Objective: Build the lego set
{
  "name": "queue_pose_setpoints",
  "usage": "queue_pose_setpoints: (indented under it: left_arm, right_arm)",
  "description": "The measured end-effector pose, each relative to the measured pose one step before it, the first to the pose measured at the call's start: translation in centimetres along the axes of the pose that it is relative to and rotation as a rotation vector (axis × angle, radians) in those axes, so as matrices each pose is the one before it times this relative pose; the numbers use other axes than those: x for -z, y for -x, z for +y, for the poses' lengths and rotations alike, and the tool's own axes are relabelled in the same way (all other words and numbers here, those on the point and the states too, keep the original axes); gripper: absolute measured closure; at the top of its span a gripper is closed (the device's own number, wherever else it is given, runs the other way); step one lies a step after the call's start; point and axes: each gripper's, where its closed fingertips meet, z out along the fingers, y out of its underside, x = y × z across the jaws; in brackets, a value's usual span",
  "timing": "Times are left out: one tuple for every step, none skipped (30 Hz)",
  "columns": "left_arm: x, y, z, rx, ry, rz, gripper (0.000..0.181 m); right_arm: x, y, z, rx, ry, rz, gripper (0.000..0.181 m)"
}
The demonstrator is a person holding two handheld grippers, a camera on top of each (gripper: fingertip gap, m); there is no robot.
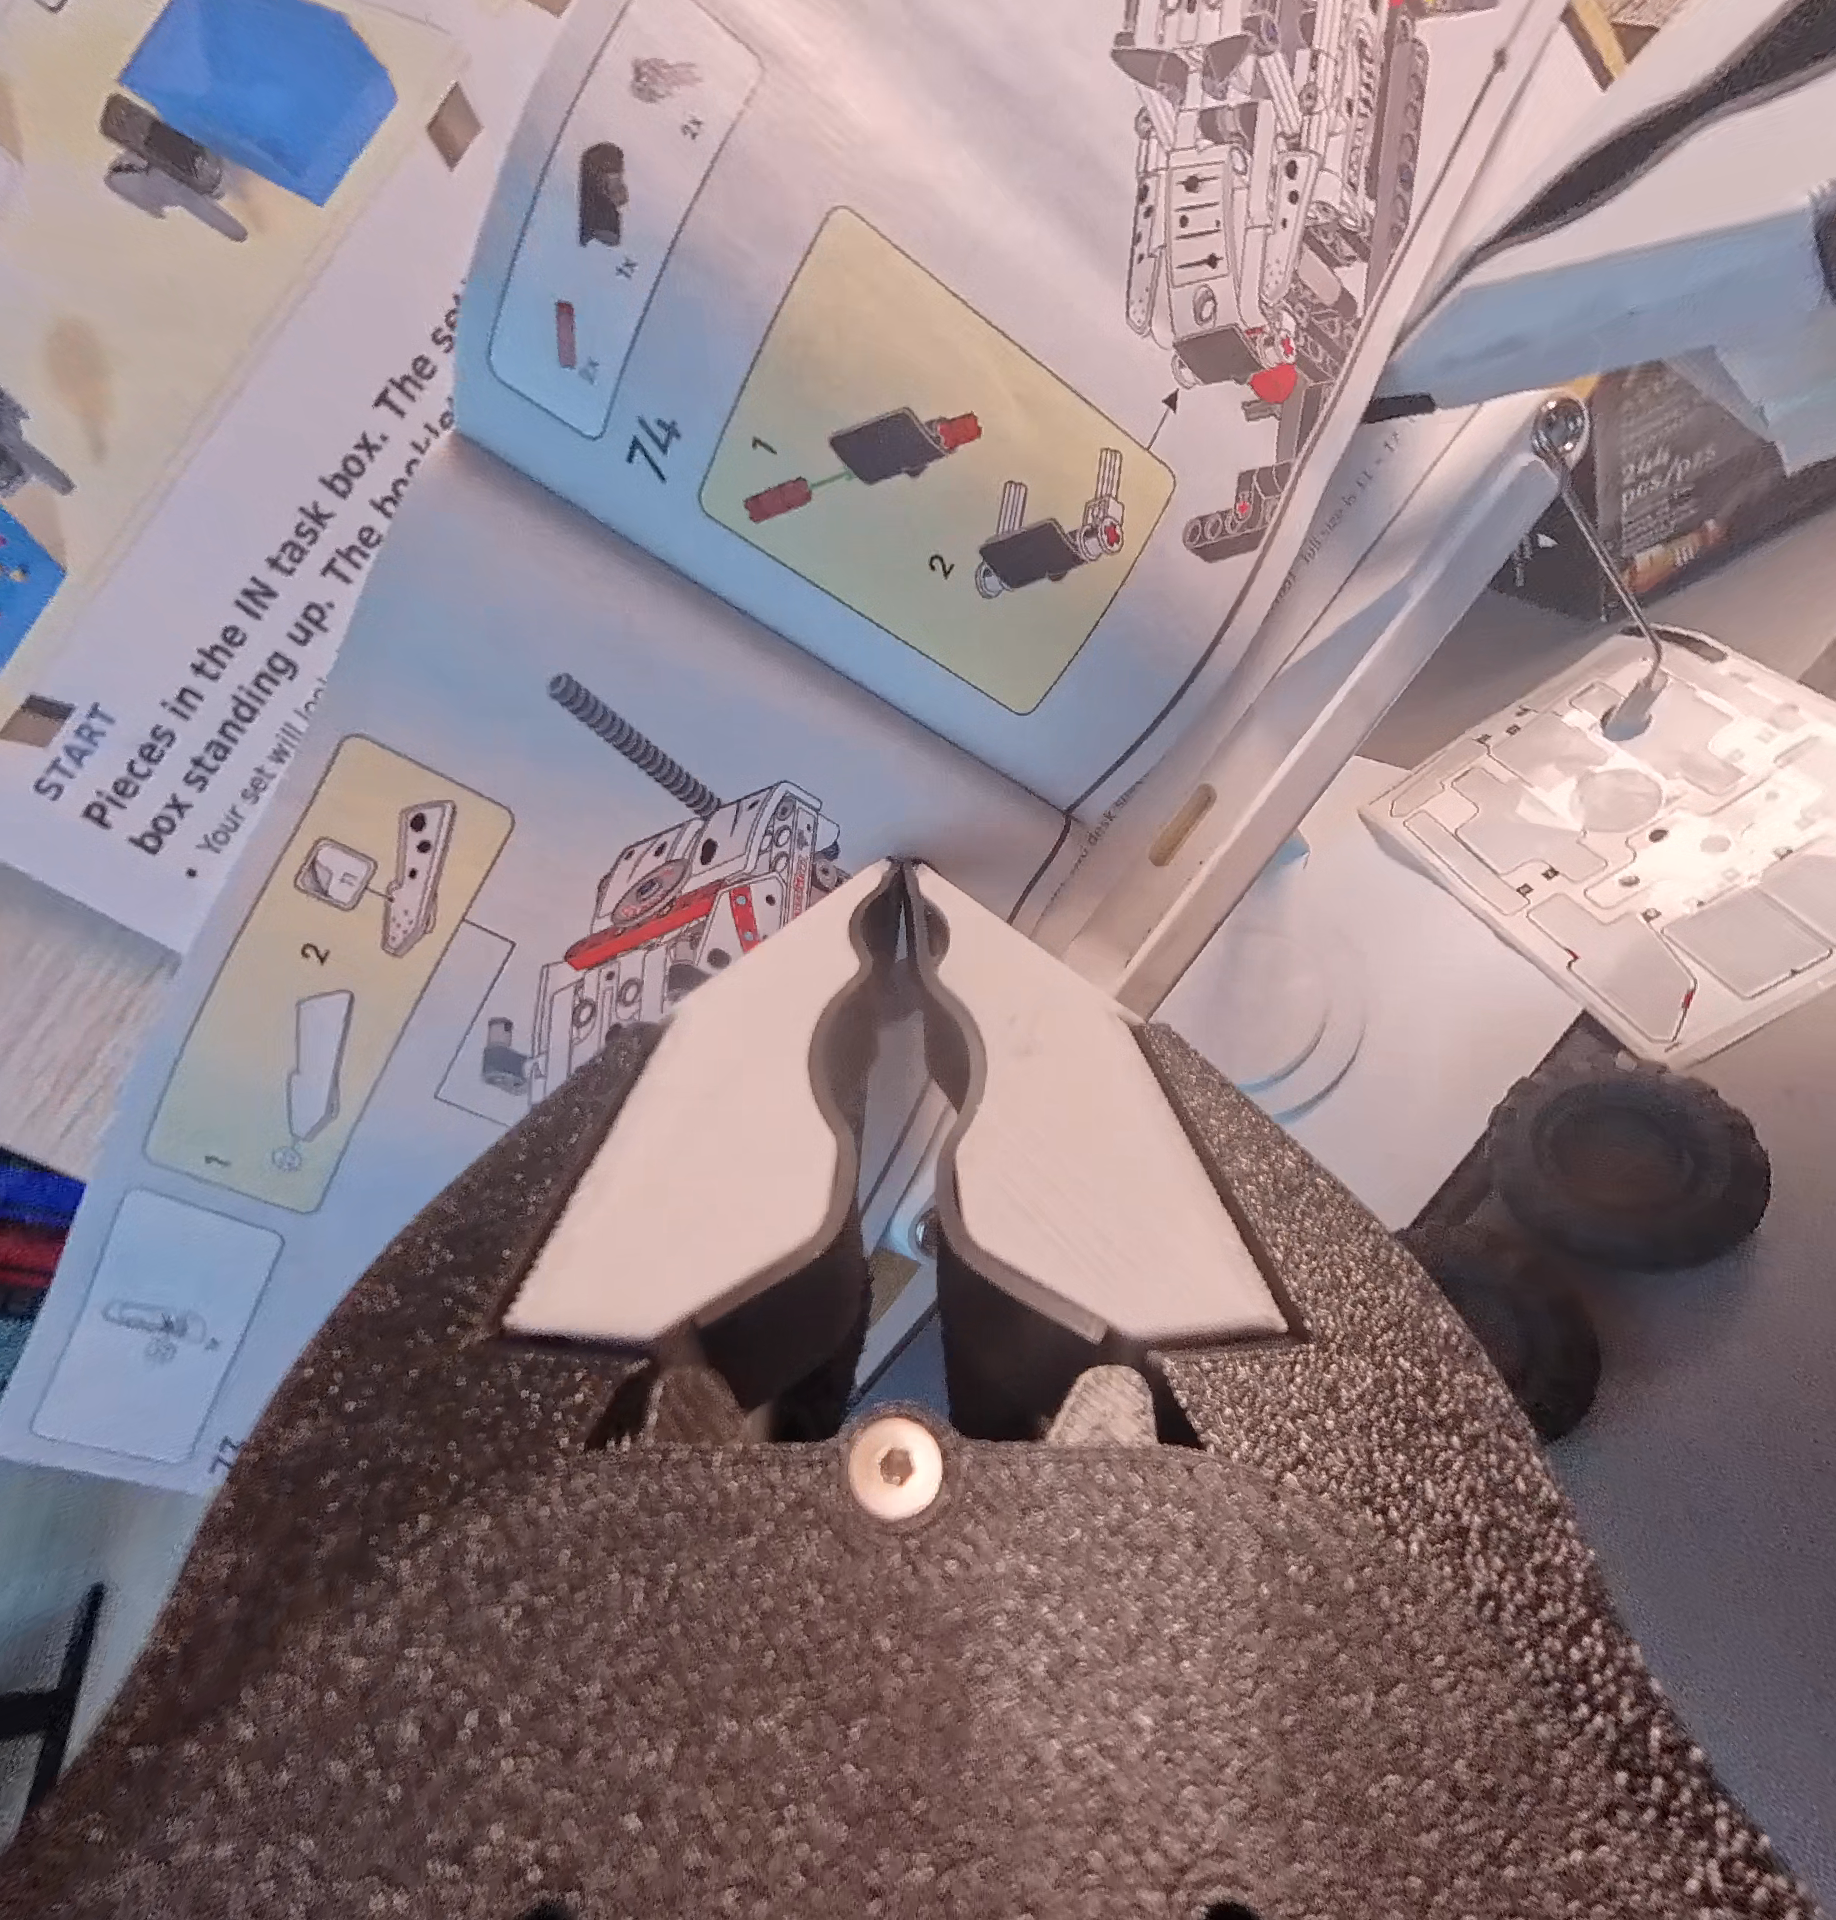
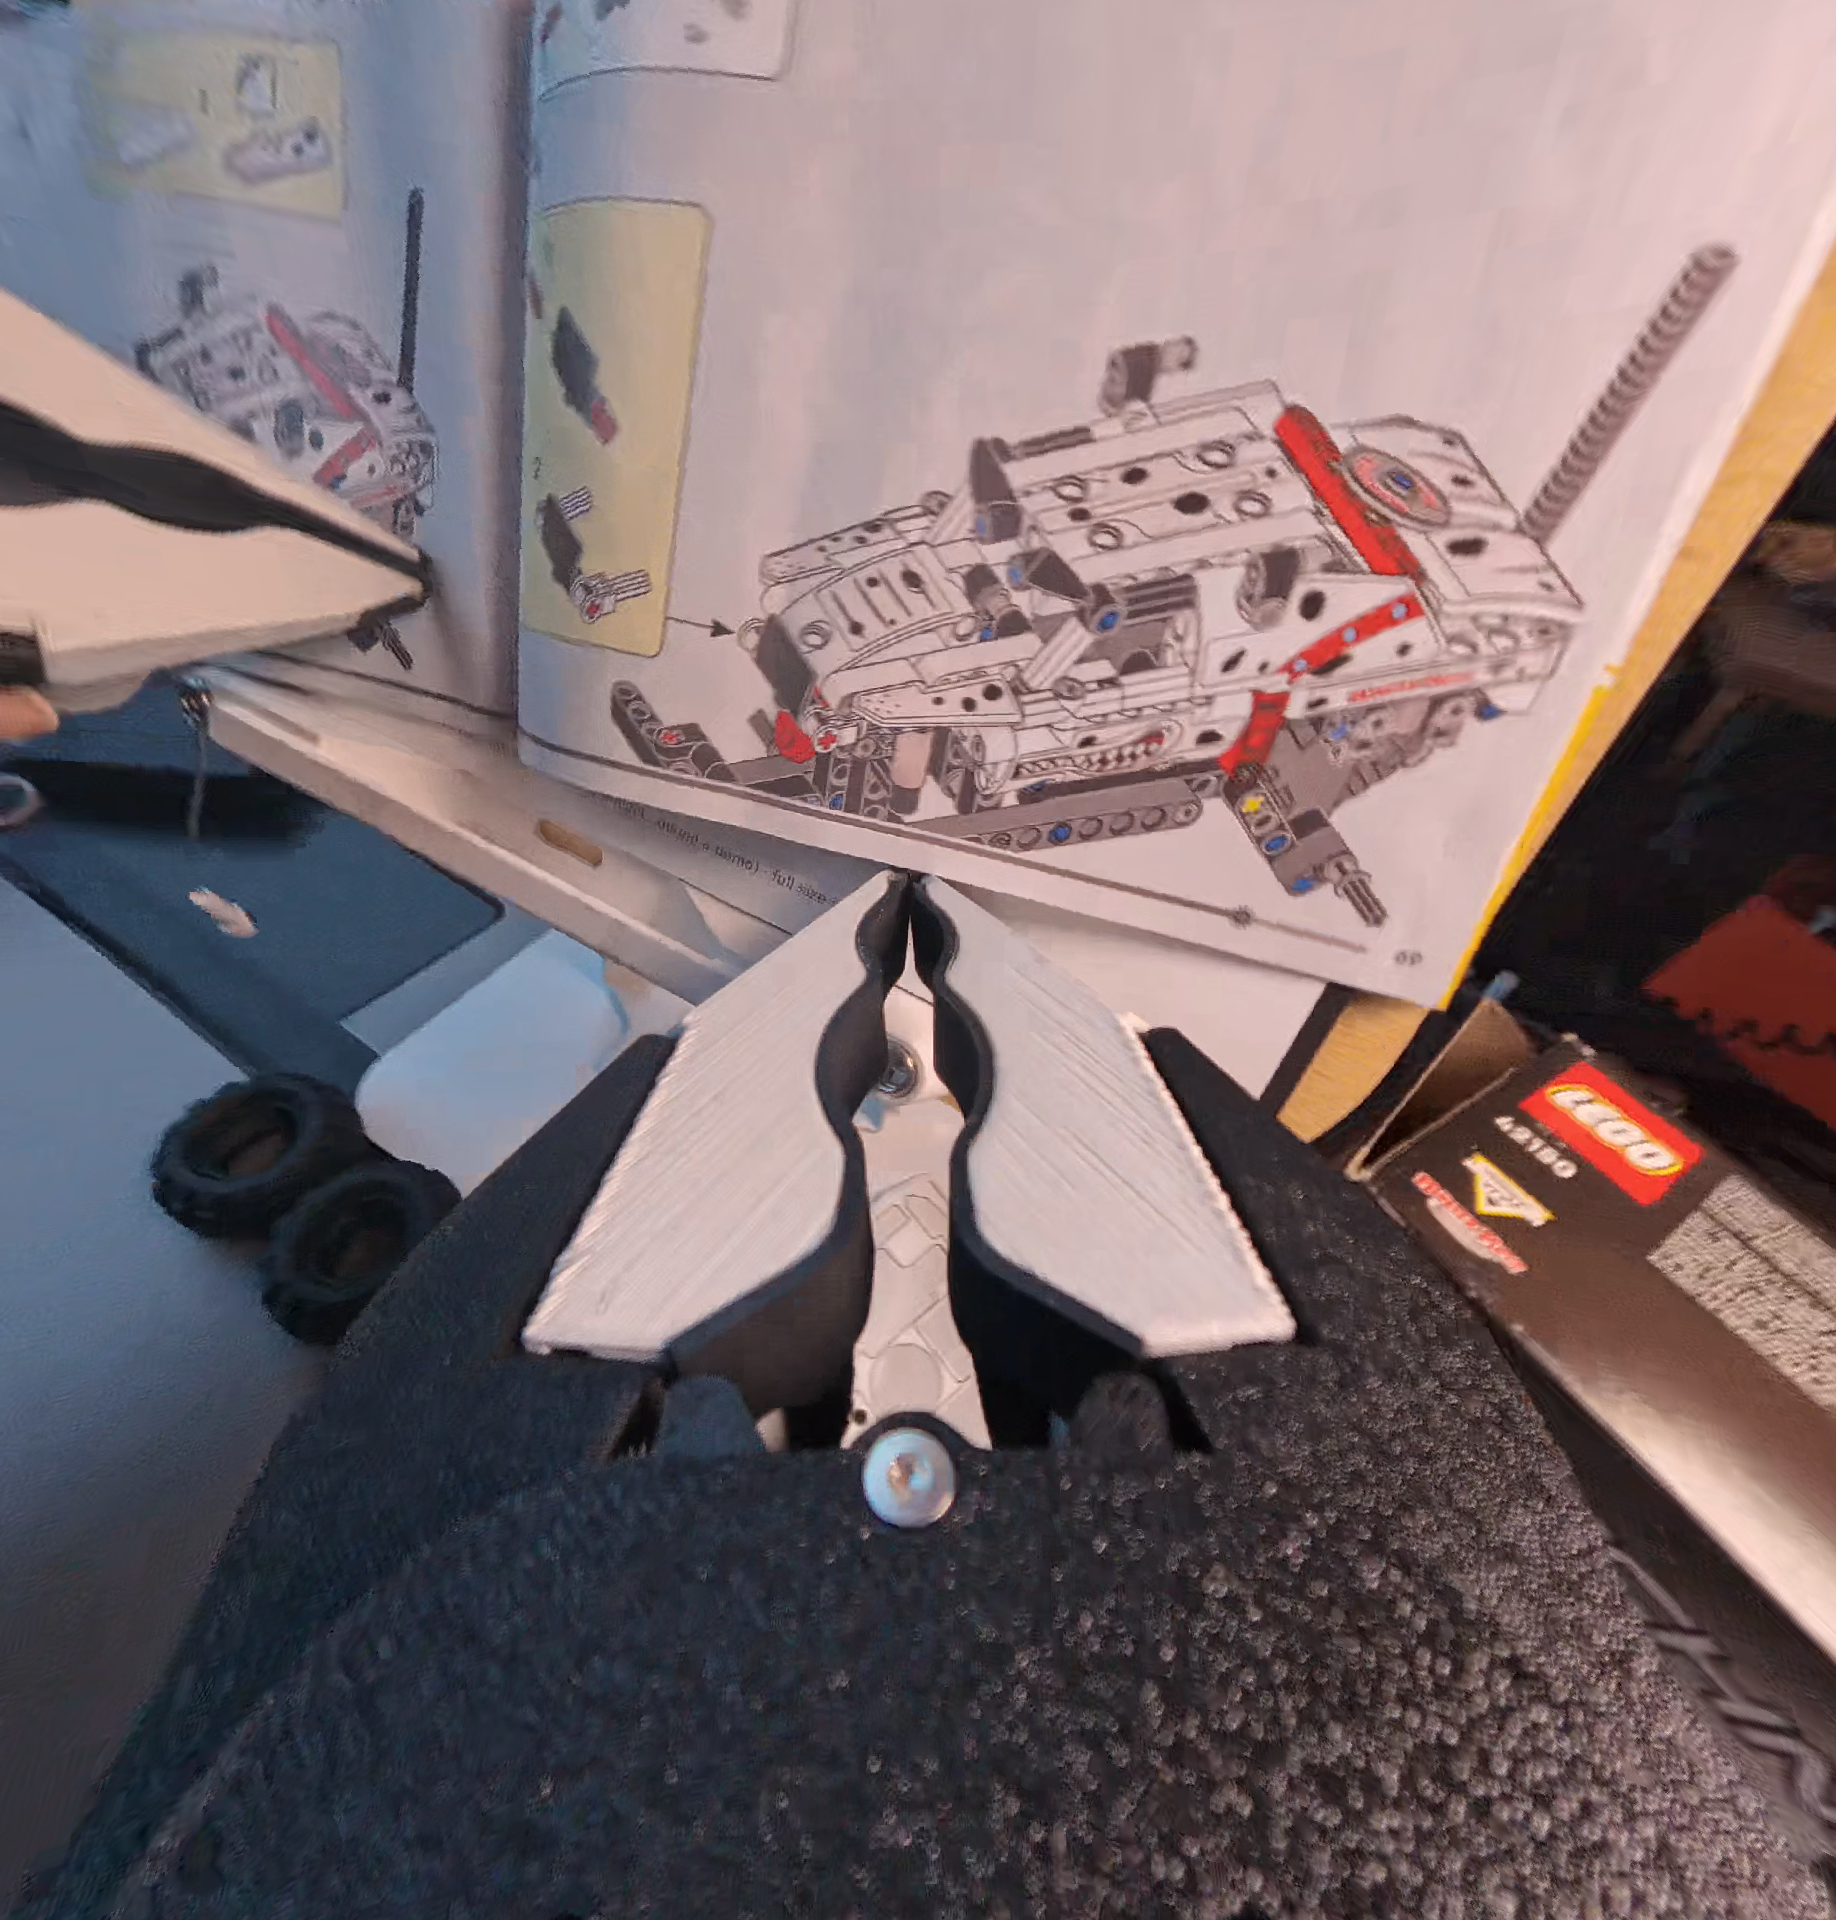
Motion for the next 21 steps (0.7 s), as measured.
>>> queue_pose_setpoints:
  left_arm:
    - [0.055,-0.074,0.047,-0.0367,-0.0098,0.0167,0.181]
    - [0.022,-0.044,0.004,-0.0308,-0.0083,0.0079,0.181]
    - [-0.034,0.013,0.021,-0.0257,-0.0024,-0.0009,0.181]
    - [-0.056,-0.012,-0.021,-0.0222,0.0017,-0.0028,0.181]
    - [-0.038,-0.038,-0.036,-0.0175,0.0035,-0.0028,0.181]
    - [-0.024,-0.025,-0.031,-0.0145,0.0038,-0.0042,0.181]
    - [-0.033,-0.036,-0.035,-0.0146,0.0013,-0.0034,0.181]
    - [-0.012,-0.054,-0.044,-0.0164,-0.0014,-0.0025,0.181]
    - [-0.03,-0.064,-0.053,-0.0205,-0.0024,-0.0038,0.181]
    - [-0.067,-0.087,-0.059,-0.0232,-0.0015,-0.005,0.181]
    - [-0.09,-0.134,-0.111,-0.0254,-0.0008,-0.0045,0.181]
    - [-0.099,-0.195,-0.167,-0.0263,-0.001,-0.0017,0.181]
    - [-0.112,-0.269,-0.205,-0.0233,-0.0005,0.0029,0.181]
    - [-0.114,-0.279,-0.173,-0.02,0.002,0.005,0.181]
    - [-0.087,-0.194,-0.114,-0.0169,0.0046,0.0024,0.181]
    - [-0.036,-0.137,-0.06,-0.0147,0.0034,0.0026,0.181]
    - [0.053,-0.071,-0.005,-0.0062,0.0003,0.0054,0.181]
    - [0.121,-0.035,0.067,0.0078,-0.0016,0.0118,0.181]
    - [0.174,0.043,0.201,0.0284,0.0002,0.0167,0.181]
    - [0.186,0.243,0.35,0.0474,0.0032,0.0084,0.181]
    - [0.208,0.349,0.327,0.0524,-0.0027,0.003,0.181]
  right_arm:
    - [0.111,0.079,0.066,-0.0693,-0.0073,-0.009,0.181]
    - [0.155,0.089,0.198,-0.0471,0.0046,-0.0029,0.181]
    - [0.13,0.199,0.568,-0.0222,0.0377,-0.0079,0.181]
    - [0.225,0.229,0.545,-0.0032,0.0435,-0.0069,0.181]
    - [0.492,0.016,0.275,0.0014,0.0283,0.0129,0.181]
    - [0.693,0.26,0.089,0.0065,0.0217,-0.0003,0.181]
    - [0.761,0.763,0.421,0.0099,0.0503,-0.0272,0.181]
    - [0.748,1.454,0.668,0.0247,0.0677,-0.0651,0.181]
    - [0.69,1.222,0.023,0.0274,0.0201,-0.037,0.181]
    - [0.624,1.037,-0.486,0.0414,-0.0108,-0.0178,0.181]
    - [0.473,0.927,-0.978,0.0421,-0.0341,-0.012,0.181]
    - [0.313,0.844,-1.731,0.0343,-0.0769,-0.0152,0.181]
    - [0.007,0.612,-1.754,0.0212,-0.0814,-0.017,0.181]
    - [-0.472,-0.449,-0.998,0.0001,-0.0366,0.0239,0.181]
    - [-0.854,-1.247,-0.07,0.0102,0.0091,0.0524,0.181]
    - [-1.051,-1.975,0.589,0.0361,0.0327,0.0824,0.181]
    - [-1.071,-2.4,1.029,0.0429,0.0377,0.1039,0.181]
    - [-0.987,-1.492,1.147,0.0164,0.0272,0.0512,0.181]
    - [-0.658,-0.454,0.802,0.0015,-0.0009,-0.0035,0.181]
    - [-0.085,-0.138,0.01,0.0072,-0.0491,-0.0092,0.181]
    - [0.131,-0.472,-0.026,0.0144,-0.0409,0.0254,0.181]
